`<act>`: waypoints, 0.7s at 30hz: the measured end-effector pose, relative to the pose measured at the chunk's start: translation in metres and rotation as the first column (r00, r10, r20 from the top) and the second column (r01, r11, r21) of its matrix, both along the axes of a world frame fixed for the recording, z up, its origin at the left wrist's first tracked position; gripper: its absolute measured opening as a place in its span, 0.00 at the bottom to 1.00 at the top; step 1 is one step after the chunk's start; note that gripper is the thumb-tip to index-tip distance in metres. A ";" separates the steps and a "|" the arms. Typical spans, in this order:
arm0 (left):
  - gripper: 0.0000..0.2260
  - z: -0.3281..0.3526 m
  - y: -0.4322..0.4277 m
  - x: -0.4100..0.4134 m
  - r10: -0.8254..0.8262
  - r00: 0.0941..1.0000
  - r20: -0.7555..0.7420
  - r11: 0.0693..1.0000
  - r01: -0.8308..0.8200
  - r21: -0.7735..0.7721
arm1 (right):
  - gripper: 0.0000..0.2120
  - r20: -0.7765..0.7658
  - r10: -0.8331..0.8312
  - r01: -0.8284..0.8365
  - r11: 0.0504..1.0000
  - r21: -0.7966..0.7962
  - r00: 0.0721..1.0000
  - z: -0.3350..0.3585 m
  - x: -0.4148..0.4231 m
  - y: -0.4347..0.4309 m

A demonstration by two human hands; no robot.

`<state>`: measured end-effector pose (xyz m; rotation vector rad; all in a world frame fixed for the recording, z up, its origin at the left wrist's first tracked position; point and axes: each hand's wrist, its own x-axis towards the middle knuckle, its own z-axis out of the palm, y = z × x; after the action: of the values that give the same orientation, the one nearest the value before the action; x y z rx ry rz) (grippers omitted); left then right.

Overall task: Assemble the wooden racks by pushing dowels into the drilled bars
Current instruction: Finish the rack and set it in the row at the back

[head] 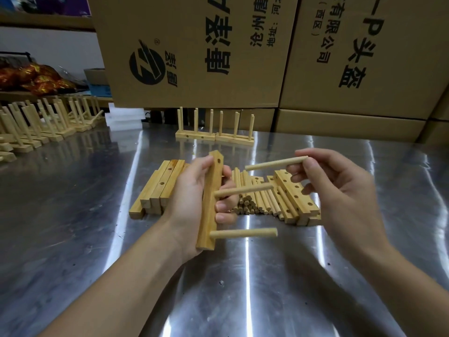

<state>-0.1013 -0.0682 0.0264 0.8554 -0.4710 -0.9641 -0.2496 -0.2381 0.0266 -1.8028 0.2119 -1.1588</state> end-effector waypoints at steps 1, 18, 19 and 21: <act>0.17 0.000 -0.001 -0.002 -0.034 0.999 0.019 0.999 0.034 0.009 | 0.09 0.014 0.016 -0.017 1.000 0.015 1.000 0.001 0.000 0.003; 0.20 -0.001 -0.004 -0.008 -0.126 0.984 0.126 0.983 0.107 0.146 | 0.08 0.021 -0.047 0.049 0.992 -0.114 0.999 0.005 -0.003 0.019; 0.20 0.000 -0.004 -0.008 -0.118 0.985 0.122 0.984 0.099 0.149 | 0.08 0.014 -0.055 0.057 0.990 -0.128 0.998 0.005 -0.004 0.019; 0.19 0.000 -0.004 -0.008 -0.095 0.991 0.099 0.985 0.080 0.151 | 0.07 -0.010 -0.092 0.088 0.974 -0.207 0.996 0.004 -0.005 0.017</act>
<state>-0.1097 -0.0717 0.0269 1.0297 -0.5367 -1.0475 -0.2549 -0.2206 0.0309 -2.0043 0.1919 -1.2657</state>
